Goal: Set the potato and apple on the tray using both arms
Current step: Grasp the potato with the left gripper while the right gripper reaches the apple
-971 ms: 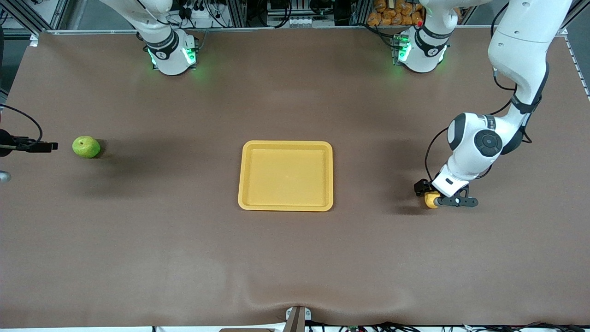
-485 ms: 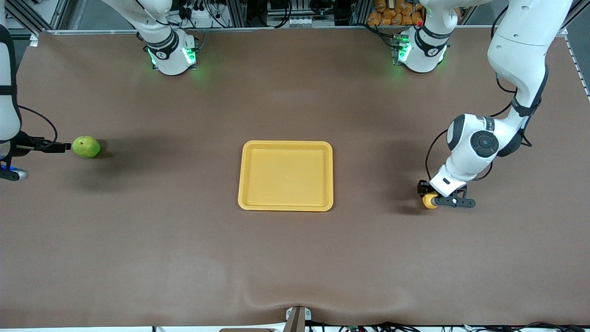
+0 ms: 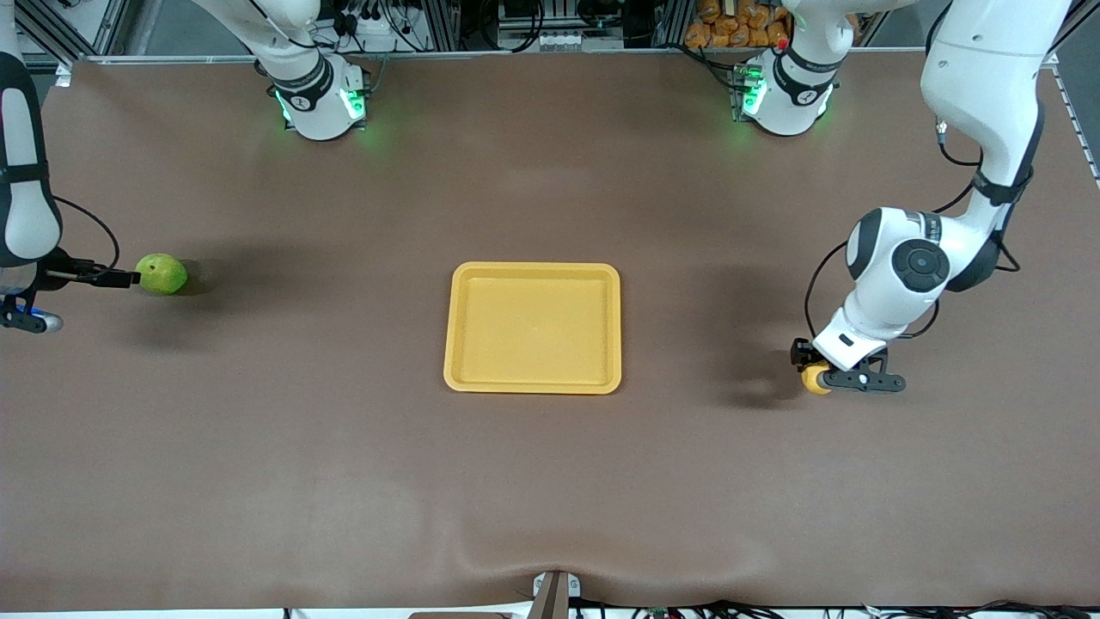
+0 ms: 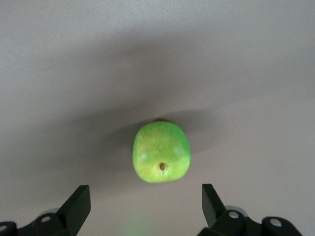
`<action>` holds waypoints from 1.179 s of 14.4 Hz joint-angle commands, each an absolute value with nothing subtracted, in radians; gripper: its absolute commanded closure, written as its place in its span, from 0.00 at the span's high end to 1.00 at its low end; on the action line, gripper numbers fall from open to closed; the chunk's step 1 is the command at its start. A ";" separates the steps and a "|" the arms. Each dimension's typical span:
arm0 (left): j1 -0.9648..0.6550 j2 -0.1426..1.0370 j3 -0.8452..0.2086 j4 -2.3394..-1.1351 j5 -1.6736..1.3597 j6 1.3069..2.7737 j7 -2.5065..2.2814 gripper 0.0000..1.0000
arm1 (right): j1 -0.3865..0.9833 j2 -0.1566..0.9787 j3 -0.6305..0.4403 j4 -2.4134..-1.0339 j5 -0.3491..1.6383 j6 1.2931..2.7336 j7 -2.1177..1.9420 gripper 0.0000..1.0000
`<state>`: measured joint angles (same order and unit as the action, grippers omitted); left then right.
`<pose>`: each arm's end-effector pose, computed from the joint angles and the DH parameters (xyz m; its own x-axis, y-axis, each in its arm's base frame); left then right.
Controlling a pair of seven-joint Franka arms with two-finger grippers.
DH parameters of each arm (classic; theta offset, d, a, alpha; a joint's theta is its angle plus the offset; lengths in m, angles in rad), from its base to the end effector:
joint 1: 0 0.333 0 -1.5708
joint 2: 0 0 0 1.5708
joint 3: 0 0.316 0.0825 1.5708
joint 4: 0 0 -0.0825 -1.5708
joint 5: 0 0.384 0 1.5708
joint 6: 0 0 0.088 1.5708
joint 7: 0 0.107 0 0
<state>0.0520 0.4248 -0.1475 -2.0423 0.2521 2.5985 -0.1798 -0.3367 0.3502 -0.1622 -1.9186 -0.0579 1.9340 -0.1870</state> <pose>0.6078 -0.0606 0.2465 0.9832 -0.1096 0.1462 -0.0998 -0.9924 -0.0727 0.5102 -0.2788 0.2908 0.9020 -0.2680 -0.3385 -0.2717 -0.9617 0.0374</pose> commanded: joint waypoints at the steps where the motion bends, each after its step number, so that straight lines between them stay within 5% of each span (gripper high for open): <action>1: 0.011 0.411 -0.152 -1.930 0.279 2.409 -0.222 0.00 | -0.368 0.342 -0.146 -1.982 -0.069 2.011 -0.198 1.00; 8: -0.021 0.411 -0.175 -1.708 0.265 2.076 -0.244 0.00 | -0.405 0.364 -0.146 -2.054 -0.066 2.121 -0.228 1.00; 17: -0.092 0.422 -0.232 -1.623 0.227 1.980 -0.518 0.00 | -0.410 0.368 -0.146 -2.180 -0.058 2.310 -0.229 1.00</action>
